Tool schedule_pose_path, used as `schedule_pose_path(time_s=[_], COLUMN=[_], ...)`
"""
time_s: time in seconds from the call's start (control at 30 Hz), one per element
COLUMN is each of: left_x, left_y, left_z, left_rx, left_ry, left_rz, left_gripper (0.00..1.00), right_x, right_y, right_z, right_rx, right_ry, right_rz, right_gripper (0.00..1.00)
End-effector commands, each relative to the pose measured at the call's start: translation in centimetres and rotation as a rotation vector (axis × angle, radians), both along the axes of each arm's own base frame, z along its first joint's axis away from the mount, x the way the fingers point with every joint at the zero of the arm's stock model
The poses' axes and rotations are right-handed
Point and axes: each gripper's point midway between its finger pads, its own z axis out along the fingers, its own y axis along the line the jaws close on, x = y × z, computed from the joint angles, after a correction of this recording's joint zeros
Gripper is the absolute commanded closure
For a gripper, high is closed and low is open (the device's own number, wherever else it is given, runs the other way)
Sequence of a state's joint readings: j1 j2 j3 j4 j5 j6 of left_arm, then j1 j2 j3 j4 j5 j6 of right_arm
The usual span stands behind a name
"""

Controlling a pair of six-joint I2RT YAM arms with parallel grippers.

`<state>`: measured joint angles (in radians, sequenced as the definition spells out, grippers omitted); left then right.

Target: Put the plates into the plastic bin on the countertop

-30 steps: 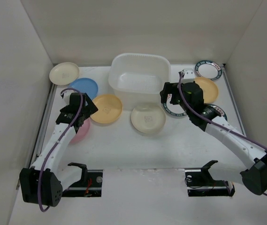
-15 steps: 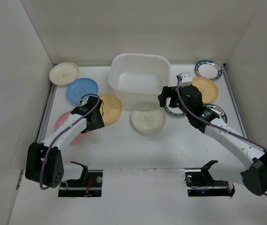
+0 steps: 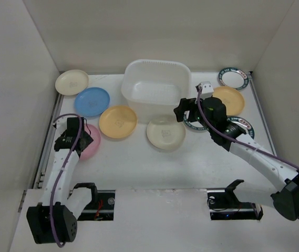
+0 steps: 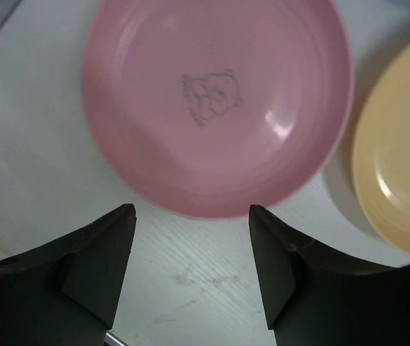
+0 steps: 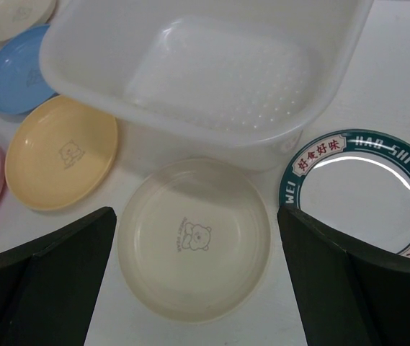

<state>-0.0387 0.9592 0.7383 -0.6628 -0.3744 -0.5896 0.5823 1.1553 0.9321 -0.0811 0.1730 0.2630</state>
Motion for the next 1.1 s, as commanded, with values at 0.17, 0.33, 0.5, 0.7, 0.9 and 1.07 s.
schedule_pose_path(time_s=[0.17, 0.33, 0.5, 0.7, 0.9, 1.07], left_x=[-1.7, -1.7, -1.0, -1.8, -2.8, -3.6], left_y=[5.1, 5.6, 6.2, 6.2, 6.1, 5.4], left_z=[-1.5, -4.3, -5.7, -7.1, -9.0, -10.5], left_rx=[-0.047, -0.16, -0.181, -0.202, -0.233, -0.293], left_ry=[-0.083, -0.06, -0.035, 0.023, 0.06, 0.082], left_rz=[0.386, 0.495, 0.516, 0.555, 0.613, 0.66], left_gripper=[0.38, 0.39, 0.41, 0.44, 0.54, 0.61], right_x=[-0.9, -1.4, -2.2, -3.2, -2.9, -2.8], right_y=[2.2, 2.5, 2.5, 2.4, 1.7, 1.9], right_z=[3.0, 3.5, 3.2, 3.4, 3.7, 3.8], right_rx=[0.073, 0.098, 0.14, 0.2, 0.209, 0.212], right_ry=[-0.07, -0.073, -0.067, -0.061, -0.068, -0.066], right_rz=[0.075, 0.094, 0.105, 0.124, 0.105, 0.107], right_gripper=[0.0, 0.0, 0.0, 0.0, 0.0, 0.0])
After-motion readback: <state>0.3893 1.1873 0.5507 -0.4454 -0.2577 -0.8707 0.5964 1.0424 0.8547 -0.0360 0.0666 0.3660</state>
